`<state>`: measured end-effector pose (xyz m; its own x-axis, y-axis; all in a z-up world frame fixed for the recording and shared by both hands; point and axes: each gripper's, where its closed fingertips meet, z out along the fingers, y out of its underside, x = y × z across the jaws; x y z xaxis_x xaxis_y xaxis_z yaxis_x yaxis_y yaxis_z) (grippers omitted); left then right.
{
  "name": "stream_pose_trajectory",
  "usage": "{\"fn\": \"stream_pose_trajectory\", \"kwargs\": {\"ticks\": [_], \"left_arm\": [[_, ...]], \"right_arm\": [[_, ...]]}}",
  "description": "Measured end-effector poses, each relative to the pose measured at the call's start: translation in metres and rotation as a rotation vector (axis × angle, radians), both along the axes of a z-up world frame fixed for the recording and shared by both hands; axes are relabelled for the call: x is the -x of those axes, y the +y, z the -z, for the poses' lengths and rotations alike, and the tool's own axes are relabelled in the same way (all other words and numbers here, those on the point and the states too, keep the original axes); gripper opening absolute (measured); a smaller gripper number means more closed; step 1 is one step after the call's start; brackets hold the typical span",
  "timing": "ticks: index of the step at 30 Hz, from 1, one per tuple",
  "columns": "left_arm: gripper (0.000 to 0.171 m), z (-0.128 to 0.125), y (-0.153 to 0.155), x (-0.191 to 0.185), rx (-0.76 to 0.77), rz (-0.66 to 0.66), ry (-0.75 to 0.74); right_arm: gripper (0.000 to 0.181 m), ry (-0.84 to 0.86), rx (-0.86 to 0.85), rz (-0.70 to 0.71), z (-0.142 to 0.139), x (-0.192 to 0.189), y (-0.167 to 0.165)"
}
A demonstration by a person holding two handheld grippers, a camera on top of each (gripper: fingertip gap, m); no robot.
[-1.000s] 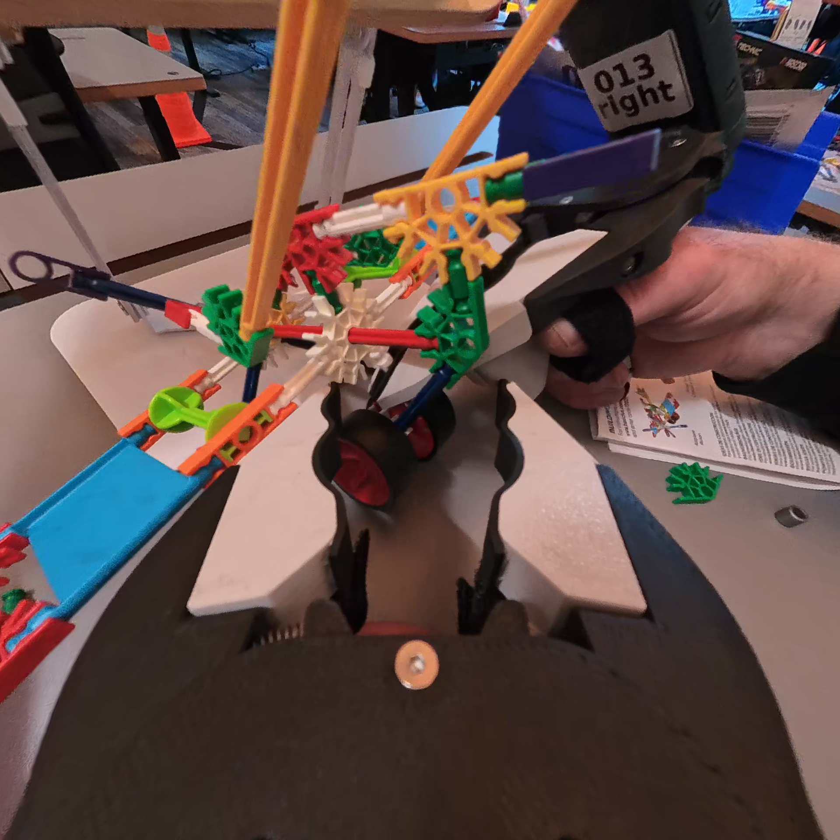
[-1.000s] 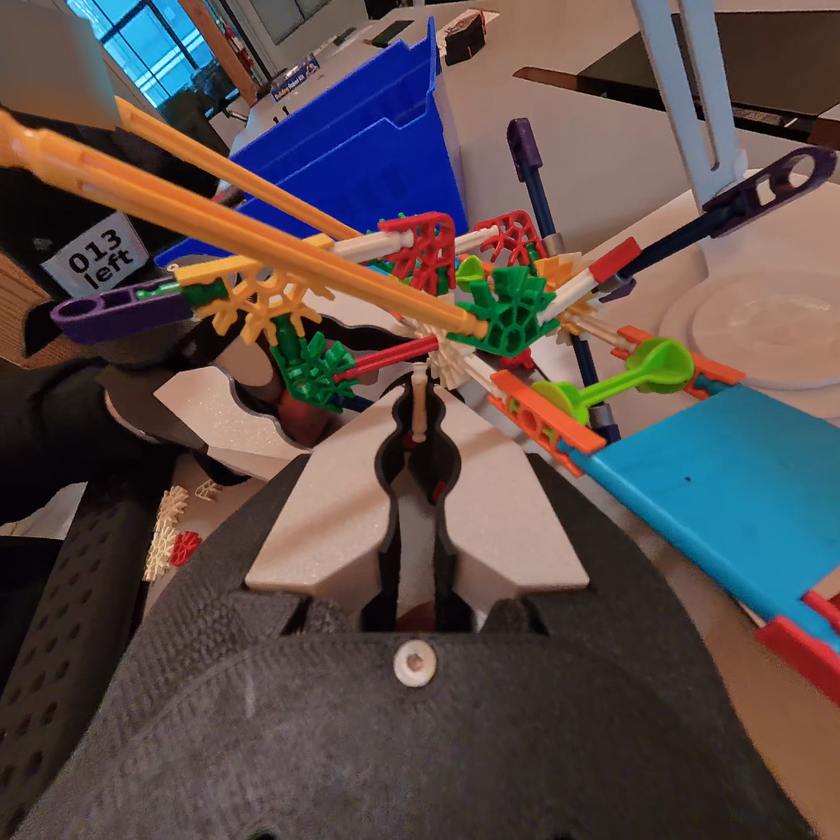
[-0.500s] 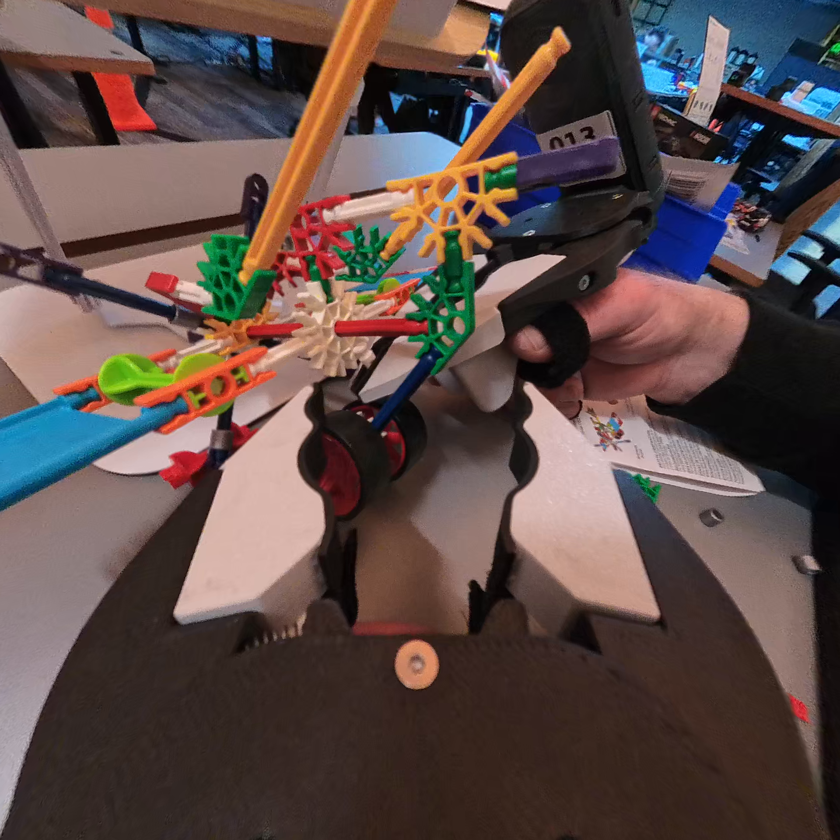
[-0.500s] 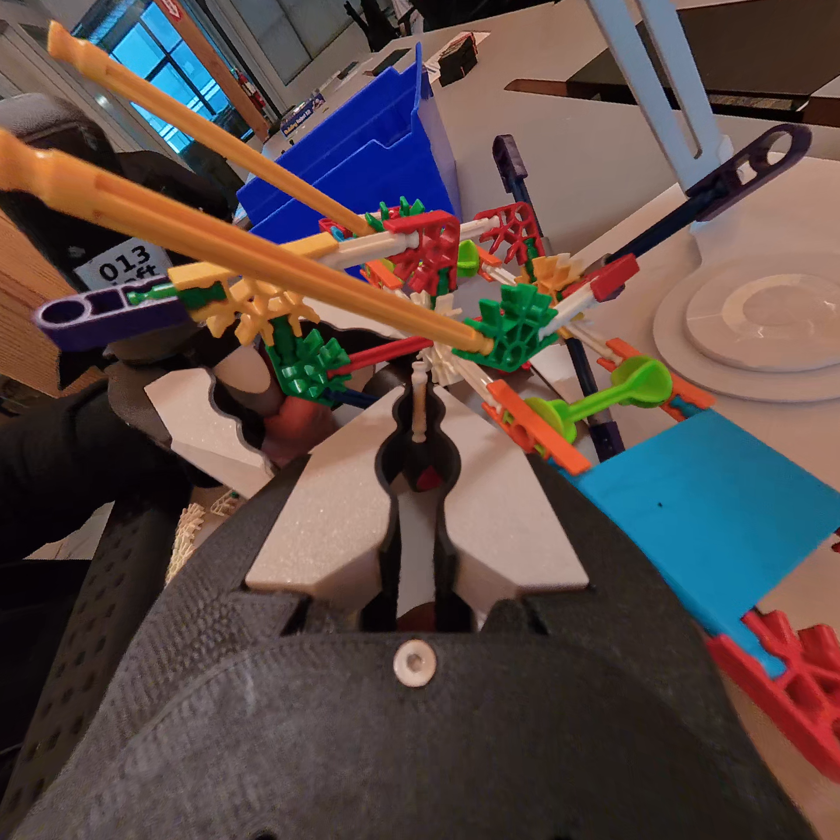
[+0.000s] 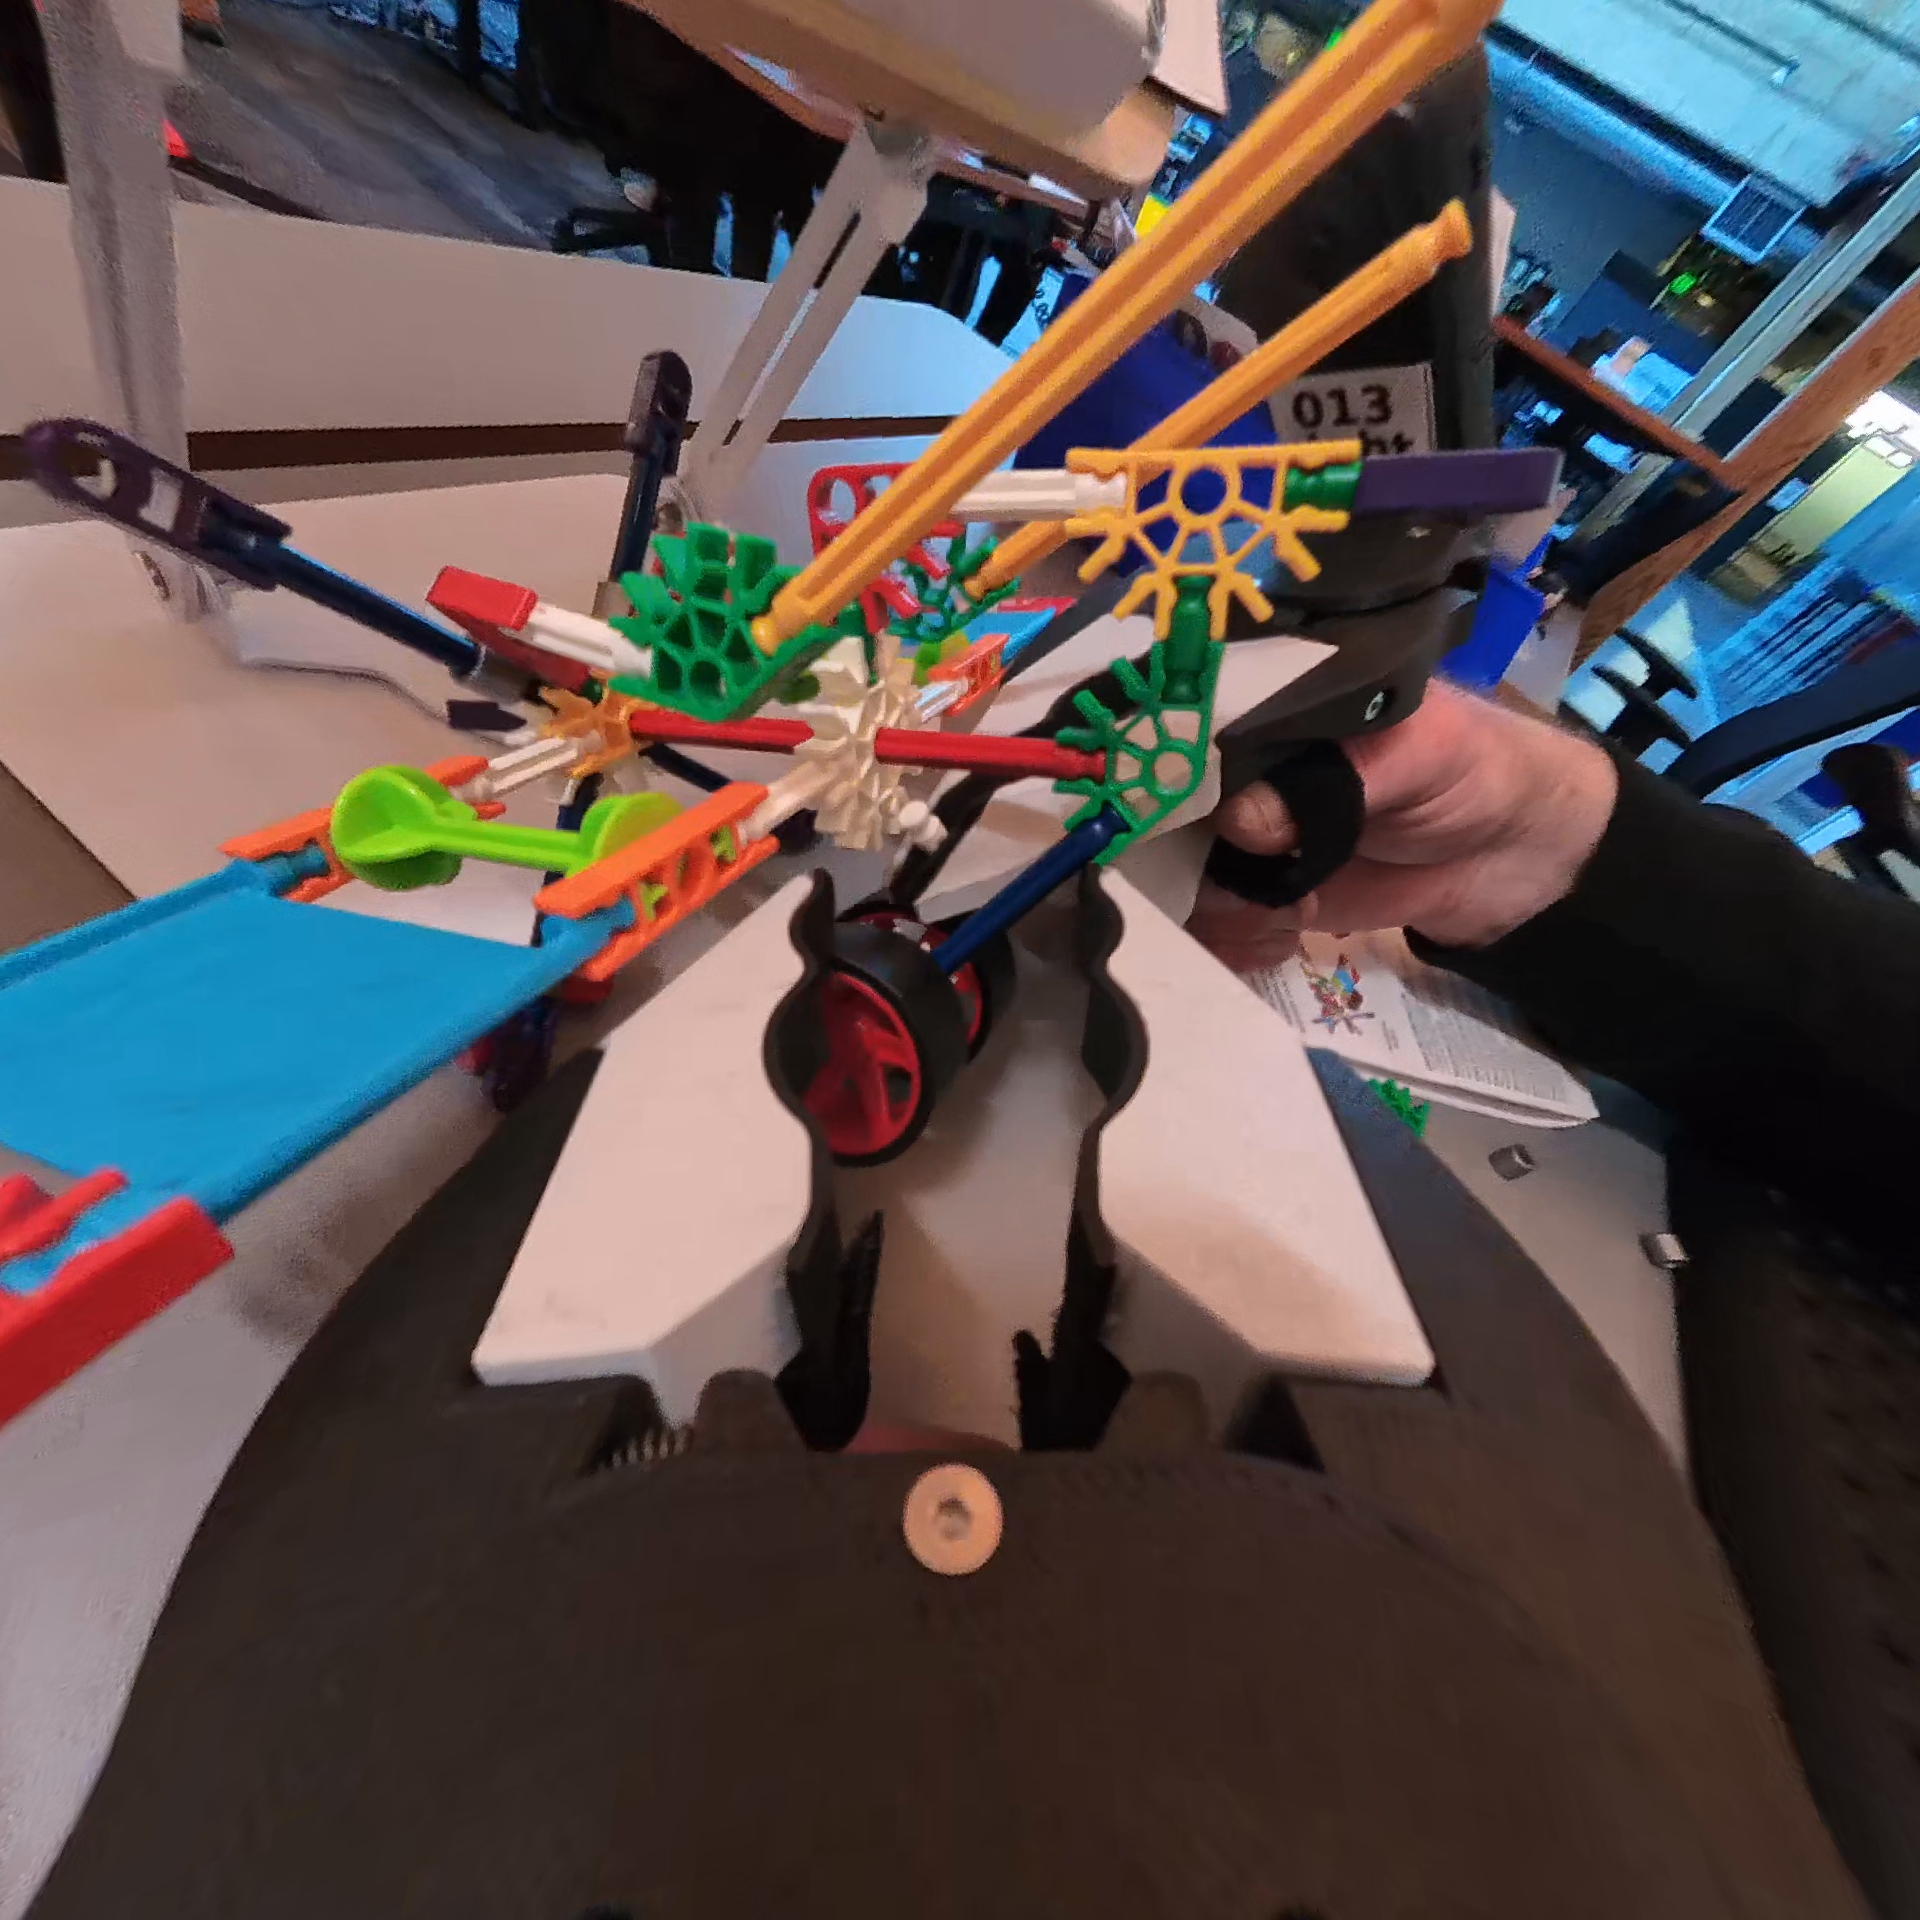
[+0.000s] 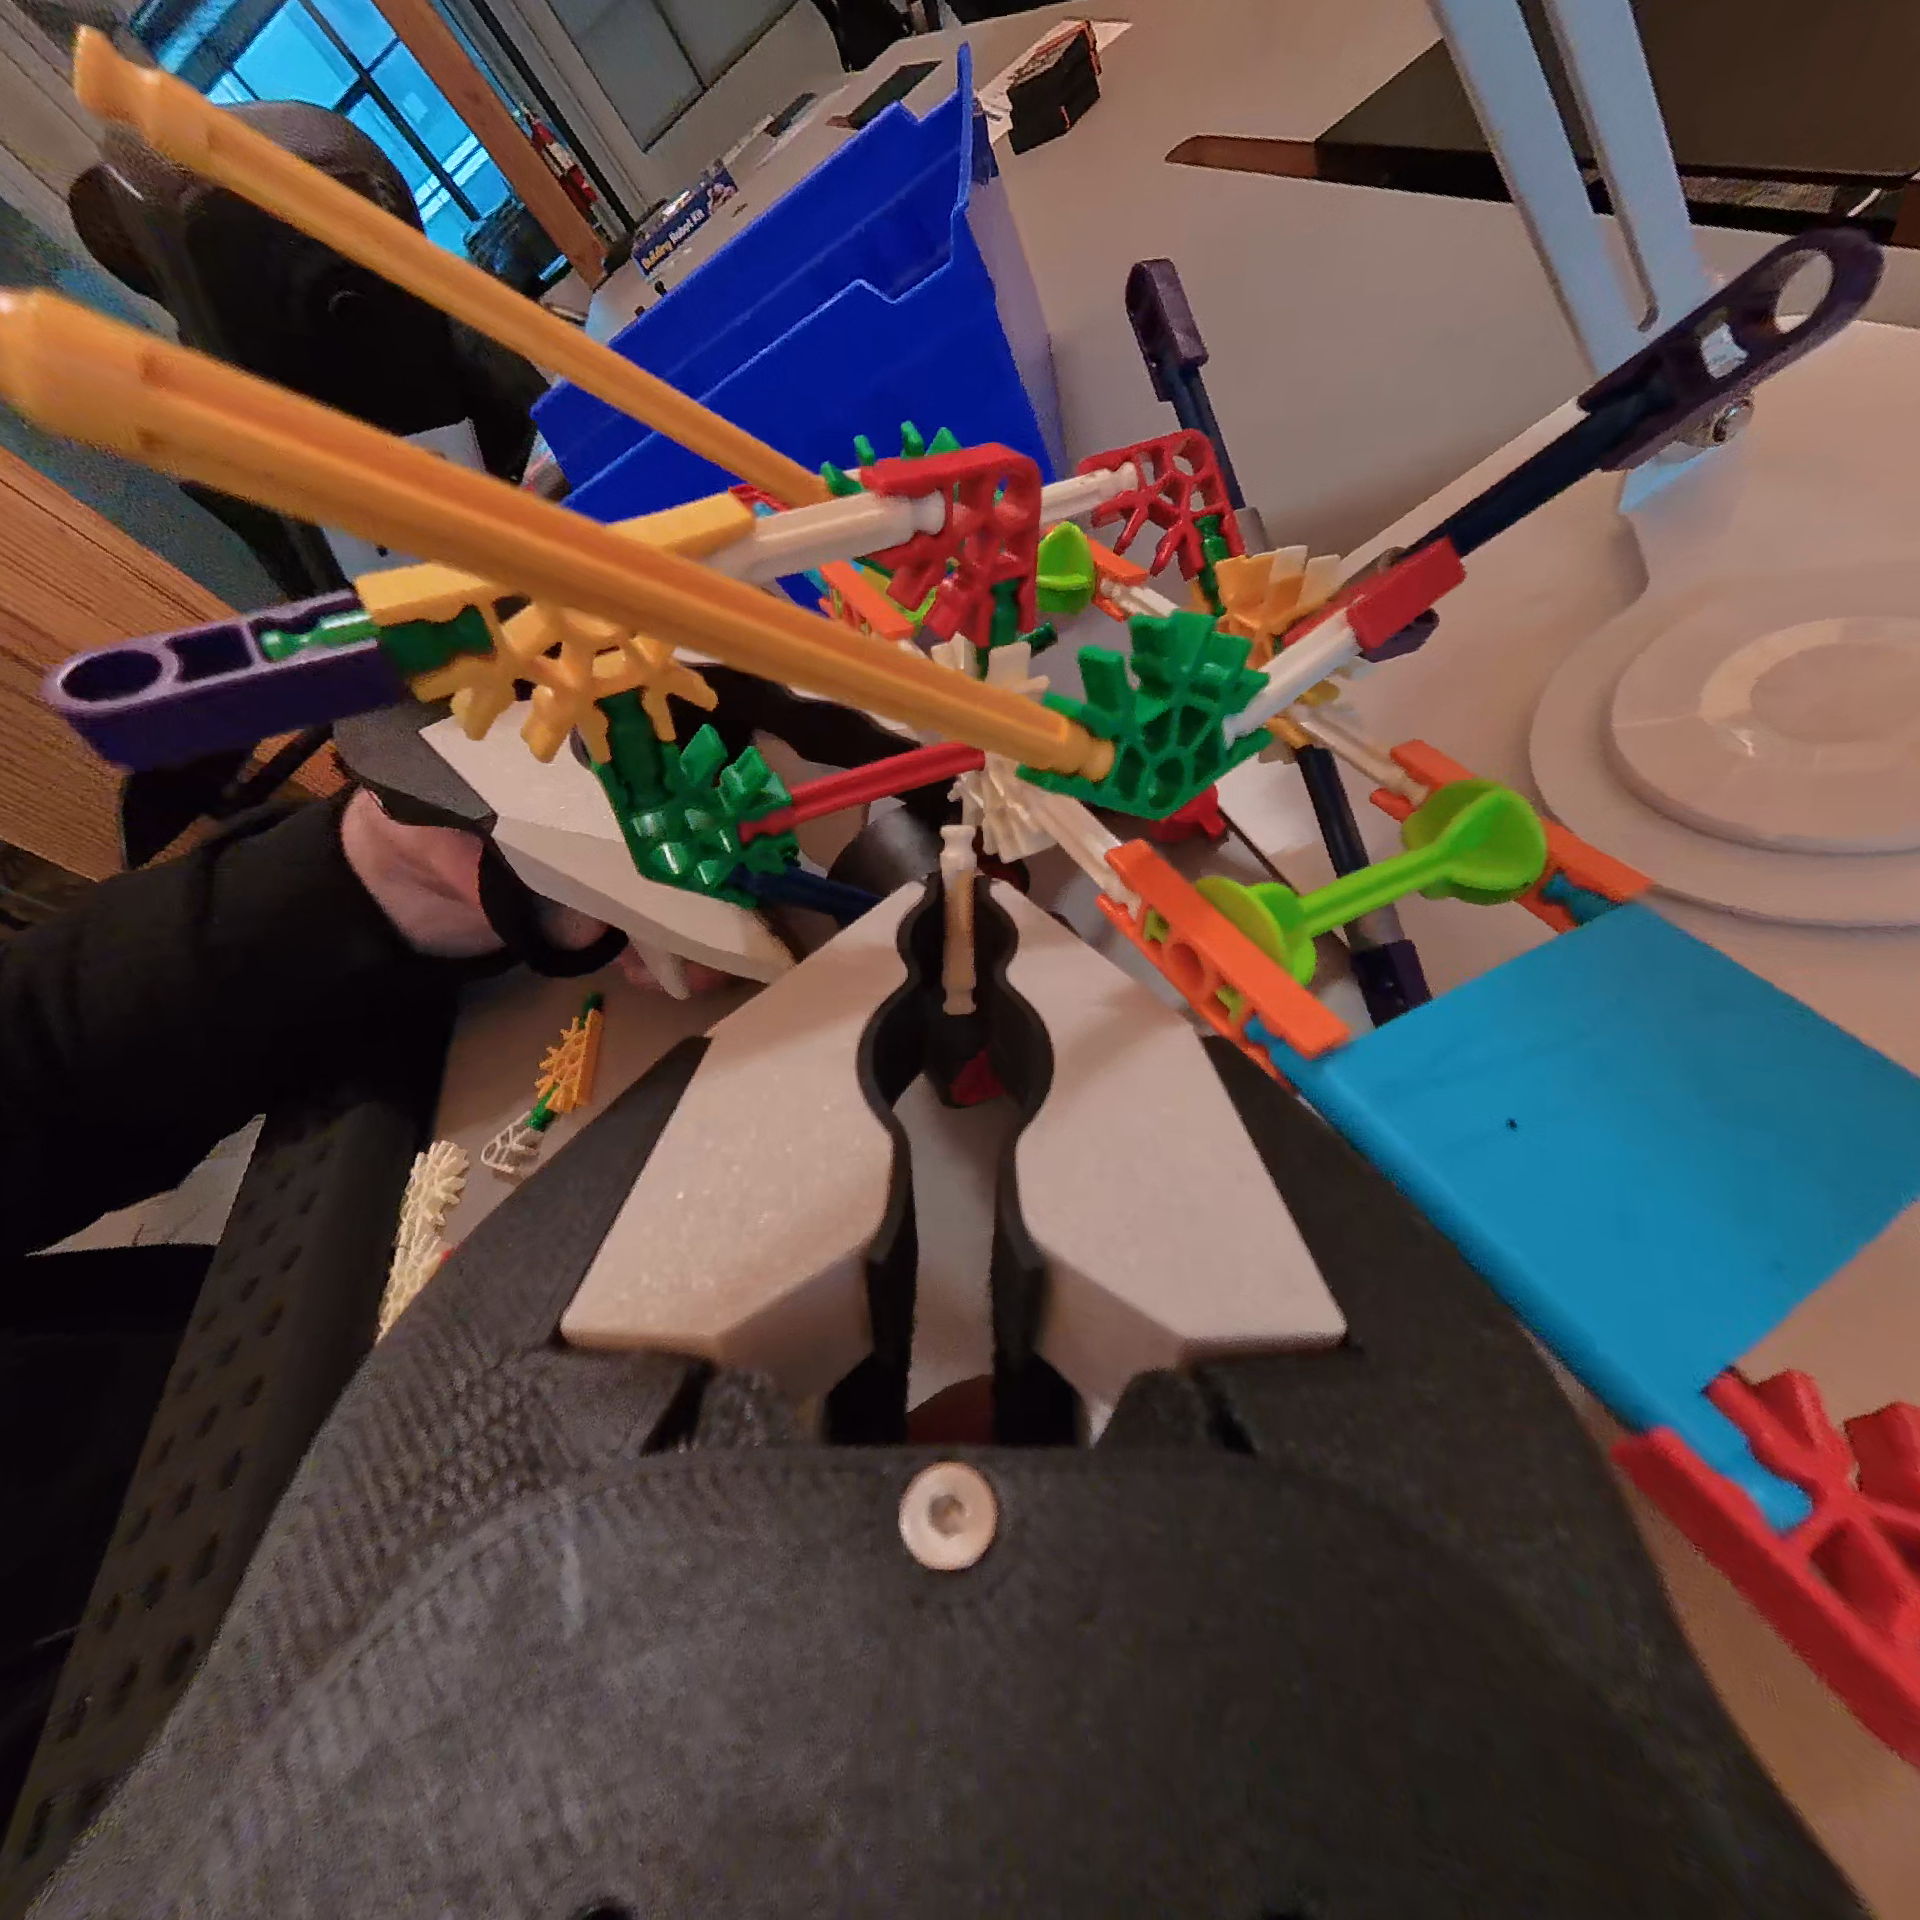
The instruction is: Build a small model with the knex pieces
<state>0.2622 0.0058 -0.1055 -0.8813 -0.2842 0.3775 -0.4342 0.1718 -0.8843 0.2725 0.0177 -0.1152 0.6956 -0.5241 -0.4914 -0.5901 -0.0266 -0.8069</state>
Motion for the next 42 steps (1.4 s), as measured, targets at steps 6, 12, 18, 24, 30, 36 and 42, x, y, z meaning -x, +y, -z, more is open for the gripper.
{"fn": "stream_pose_trajectory", "kwargs": {"ticks": [6, 12, 18, 24, 30, 36, 42], "left_arm": [[0.052, -0.010, 0.001, -0.007, 0.095, 0.009, 0.064], [0.050, 0.004, -0.003, 0.009, -0.026, 0.077, 0.043], [0.074, 0.003, 0.003, 0.011, -0.026, 0.100, 0.053], [0.076, -0.006, 0.004, 0.008, 0.022, 0.106, 0.053], [0.080, -0.003, -0.001, 0.012, 0.027, 0.120, 0.025], [0.075, -0.004, 0.000, 0.008, 0.039, 0.096, 0.024], [0.063, 0.004, 0.003, 0.004, -0.035, 0.067, -0.021]], "right_arm": [[0.001, -0.002, -0.037, 0.024, -0.006, -0.002, 0.005], [0.001, -0.016, -0.021, 0.061, -0.006, -0.005, 0.005], [0.001, -0.013, -0.032, 0.080, -0.006, -0.007, 0.004], [0.001, 0.001, -0.034, 0.070, -0.006, -0.004, 0.012], [0.001, -0.003, -0.073, 0.073, -0.014, -0.004, 0.021], [0.002, 0.002, -0.092, 0.086, -0.013, -0.004, 0.021], [0.001, -0.013, -0.096, 0.099, -0.014, -0.006, 0.022]]}}
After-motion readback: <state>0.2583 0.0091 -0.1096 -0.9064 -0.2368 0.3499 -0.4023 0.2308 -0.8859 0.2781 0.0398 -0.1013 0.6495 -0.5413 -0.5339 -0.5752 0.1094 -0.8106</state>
